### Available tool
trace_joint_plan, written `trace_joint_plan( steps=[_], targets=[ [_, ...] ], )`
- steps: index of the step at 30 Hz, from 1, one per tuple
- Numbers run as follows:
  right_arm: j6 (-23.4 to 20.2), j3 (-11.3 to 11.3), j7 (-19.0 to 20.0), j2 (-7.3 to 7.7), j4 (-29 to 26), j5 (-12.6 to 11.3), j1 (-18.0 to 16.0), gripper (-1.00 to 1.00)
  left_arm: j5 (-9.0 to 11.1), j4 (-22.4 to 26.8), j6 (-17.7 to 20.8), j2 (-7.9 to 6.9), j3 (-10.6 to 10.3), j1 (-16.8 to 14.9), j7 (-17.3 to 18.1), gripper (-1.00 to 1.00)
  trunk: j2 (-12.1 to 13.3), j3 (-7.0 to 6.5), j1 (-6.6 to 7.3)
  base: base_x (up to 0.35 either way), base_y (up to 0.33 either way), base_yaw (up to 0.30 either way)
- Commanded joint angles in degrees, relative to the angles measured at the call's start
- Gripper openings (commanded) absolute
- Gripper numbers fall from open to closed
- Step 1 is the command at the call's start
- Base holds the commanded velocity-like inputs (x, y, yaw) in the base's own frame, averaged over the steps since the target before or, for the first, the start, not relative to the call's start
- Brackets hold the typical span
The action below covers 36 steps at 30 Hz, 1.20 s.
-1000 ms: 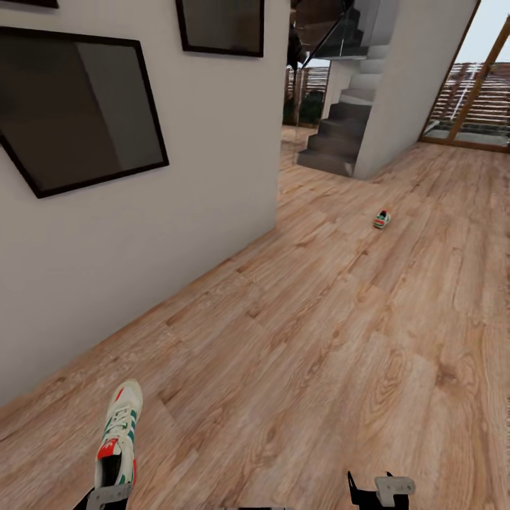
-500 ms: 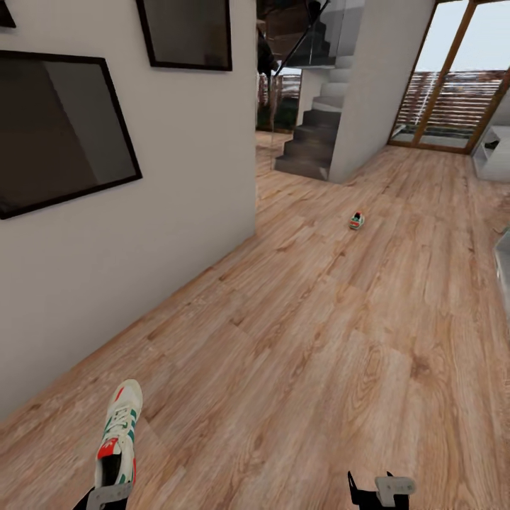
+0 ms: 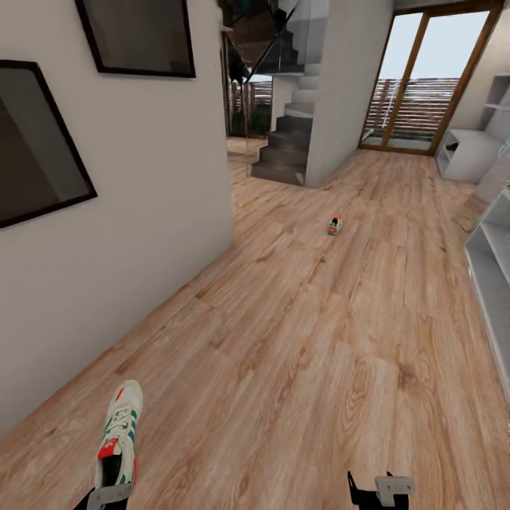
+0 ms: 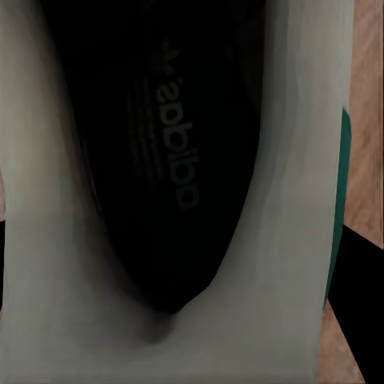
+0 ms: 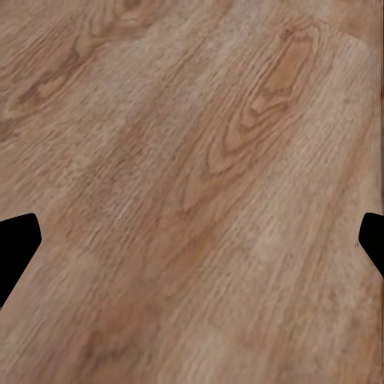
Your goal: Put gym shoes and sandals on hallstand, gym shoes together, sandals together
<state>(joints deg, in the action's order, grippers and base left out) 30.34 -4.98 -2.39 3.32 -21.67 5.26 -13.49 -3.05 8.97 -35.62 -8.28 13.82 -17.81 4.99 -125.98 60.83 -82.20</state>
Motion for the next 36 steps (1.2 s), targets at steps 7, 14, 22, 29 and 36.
trace_joint_plan(
  steps=[7,14,22,29,36],
  targets=[
    [0.16,-0.21,-0.24,-0.06,0.07,0.61,-0.04,1.0,-0.29,-0.03,-0.15,0.04,0.54,-0.03,0.39,-1.0,-0.01,-0.46,-0.03,0.332,0.0,-0.201],
    [0.16,-0.21,-0.24,-0.07,0.06,0.62,-0.07,1.0,-0.29,-0.09,-0.15,0.06,0.56,-0.03,0.44,-1.0,-0.01,-0.95,-0.03,0.332,0.0,-0.216],
    [0.16,-0.21,-0.24,-0.1,0.05,0.62,-0.04,1.0,-0.29,-0.09,-0.15,0.04,0.54,-0.03,0.43,-1.0,-0.01,-1.51,-0.03,0.332,0.0,-0.221],
    [0.16,-0.21,-0.24,-0.15,0.05,0.63,-0.04,1.0,-0.29,-0.1,-0.15,0.1,0.51,-0.03,0.45,-1.0,-0.01,-2.0,-0.03,0.333,0.0,-0.221],
    [0.16,-0.21,-0.24,-0.17,0.05,0.63,-0.05,1.0,-0.29,-0.1,-0.15,0.11,0.5,-0.03,0.45,-1.0,-0.01,-2.49,-0.03,0.333,0.0,-0.221]
  ],
)
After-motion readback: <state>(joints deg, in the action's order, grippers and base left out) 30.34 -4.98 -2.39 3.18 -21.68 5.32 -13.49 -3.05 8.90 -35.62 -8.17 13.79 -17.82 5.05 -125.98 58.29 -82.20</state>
